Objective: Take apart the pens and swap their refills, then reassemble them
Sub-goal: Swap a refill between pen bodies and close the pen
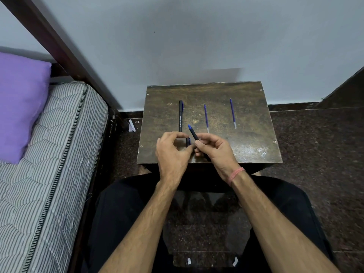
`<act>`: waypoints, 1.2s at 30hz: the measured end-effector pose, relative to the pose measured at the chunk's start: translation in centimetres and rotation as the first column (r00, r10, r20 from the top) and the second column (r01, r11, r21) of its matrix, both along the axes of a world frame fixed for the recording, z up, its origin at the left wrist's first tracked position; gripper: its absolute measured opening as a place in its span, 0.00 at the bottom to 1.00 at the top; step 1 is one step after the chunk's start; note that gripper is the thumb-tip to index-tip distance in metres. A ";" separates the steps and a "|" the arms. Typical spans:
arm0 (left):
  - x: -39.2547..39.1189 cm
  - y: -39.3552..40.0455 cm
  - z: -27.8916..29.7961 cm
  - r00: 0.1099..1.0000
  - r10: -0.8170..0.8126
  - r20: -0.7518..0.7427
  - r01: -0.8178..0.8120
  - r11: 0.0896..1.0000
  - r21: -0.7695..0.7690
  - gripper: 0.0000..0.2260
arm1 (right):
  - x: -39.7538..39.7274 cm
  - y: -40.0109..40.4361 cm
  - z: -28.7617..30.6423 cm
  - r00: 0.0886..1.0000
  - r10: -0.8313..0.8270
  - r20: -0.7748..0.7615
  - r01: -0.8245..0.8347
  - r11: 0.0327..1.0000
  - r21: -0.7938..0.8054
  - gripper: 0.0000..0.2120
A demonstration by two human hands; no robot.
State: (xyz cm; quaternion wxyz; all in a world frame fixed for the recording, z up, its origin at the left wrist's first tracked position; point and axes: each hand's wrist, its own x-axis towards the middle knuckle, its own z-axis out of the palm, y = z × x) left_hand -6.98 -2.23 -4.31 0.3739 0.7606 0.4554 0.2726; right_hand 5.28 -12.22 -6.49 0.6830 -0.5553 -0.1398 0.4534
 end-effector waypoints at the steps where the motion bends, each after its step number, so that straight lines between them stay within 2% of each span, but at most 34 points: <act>1: -0.2 0.0 -0.2 1.000 -0.001 0.019 0.001 1.000 -0.019 0.14 | 0.0 0.1 0.0 1.000 -0.002 -0.002 0.002 1.000 -0.001 0.09; 5: -0.8 0.3 -1.0 0.984 0.044 0.175 -0.007 0.978 -0.206 0.12 | 0.0 0.1 -0.1 1.000 -0.002 -0.005 0.002 0.999 -0.033 0.08; 8: -0.1 1.3 -0.9 0.928 0.082 0.364 0.101 0.883 -0.457 0.10 | 0.0 0.3 -0.3 1.000 0.003 0.002 -0.003 0.999 -0.051 0.07; 10: 0.3 1.9 -0.6 0.903 0.082 0.422 0.168 0.836 -0.522 0.10 | 0.1 0.3 -0.4 1.000 0.004 0.010 -0.003 0.998 -0.068 0.07; 17: 0.7 2.6 -0.3 0.880 -0.008 0.474 0.314 0.758 -0.571 0.11 | 0.1 0.8 -0.5 1.000 0.004 0.022 -0.002 0.997 -0.073 0.07; 25: 1.4 2.5 -0.4 0.868 0.169 0.468 0.209 0.729 -0.651 0.07 | 0.2 0.5 -0.7 1.000 0.001 -0.013 -0.002 0.999 -0.053 0.07; 28: 1.6 2.5 -0.5 0.881 0.120 0.457 0.229 0.738 -0.635 0.05 | 0.2 0.5 -0.7 1.000 -0.007 -0.016 0.006 0.998 -0.057 0.07; 32: 1.1 3.0 -0.9 0.897 -0.003 0.441 0.298 0.743 -0.599 0.11 | 0.2 0.5 -0.7 1.000 -0.007 -0.013 0.006 0.998 -0.070 0.09; 36: 1.2 2.8 -1.1 0.888 0.085 0.452 0.253 0.732 -0.633 0.05 | 0.2 0.4 -0.8 1.000 -0.005 -0.024 0.004 0.998 -0.055 0.09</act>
